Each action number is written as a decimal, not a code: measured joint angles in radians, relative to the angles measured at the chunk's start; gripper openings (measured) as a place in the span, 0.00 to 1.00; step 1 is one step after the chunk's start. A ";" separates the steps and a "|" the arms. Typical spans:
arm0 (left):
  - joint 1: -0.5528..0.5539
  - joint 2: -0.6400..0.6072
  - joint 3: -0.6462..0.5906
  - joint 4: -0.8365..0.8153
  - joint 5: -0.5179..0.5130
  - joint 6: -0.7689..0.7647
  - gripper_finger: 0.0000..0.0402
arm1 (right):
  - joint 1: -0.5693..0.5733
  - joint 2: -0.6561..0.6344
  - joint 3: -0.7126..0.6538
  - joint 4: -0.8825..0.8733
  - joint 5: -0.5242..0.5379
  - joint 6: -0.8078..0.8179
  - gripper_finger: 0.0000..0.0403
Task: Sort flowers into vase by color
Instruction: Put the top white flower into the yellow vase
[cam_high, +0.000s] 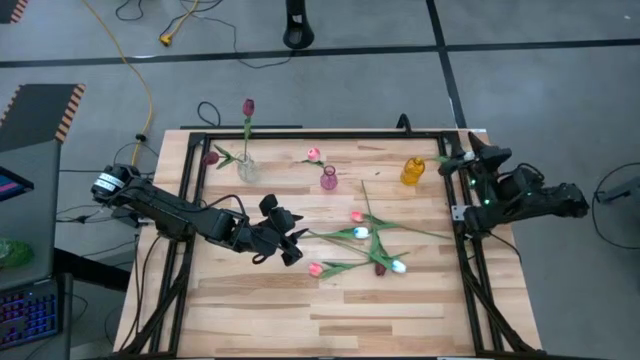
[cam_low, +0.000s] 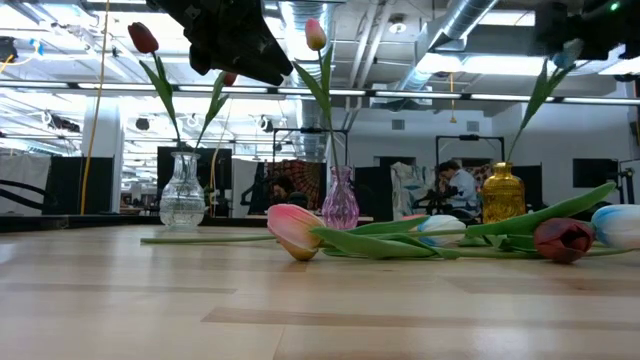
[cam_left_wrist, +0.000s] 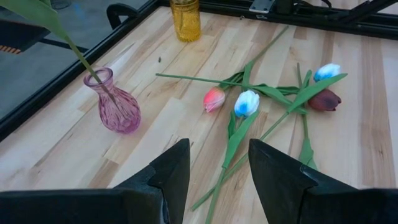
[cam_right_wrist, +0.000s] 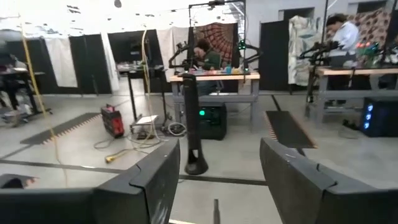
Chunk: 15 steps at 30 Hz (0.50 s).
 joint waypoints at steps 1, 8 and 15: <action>0.000 0.000 0.000 0.000 0.000 0.000 0.38 | 0.012 0.000 0.014 0.000 0.002 0.000 0.62; 0.000 0.000 0.000 0.000 0.000 0.000 0.38 | 0.094 0.000 0.103 0.000 0.001 0.000 0.62; 0.000 0.000 0.000 0.000 0.000 0.000 0.38 | 0.202 0.001 0.135 -0.002 -0.057 0.000 0.62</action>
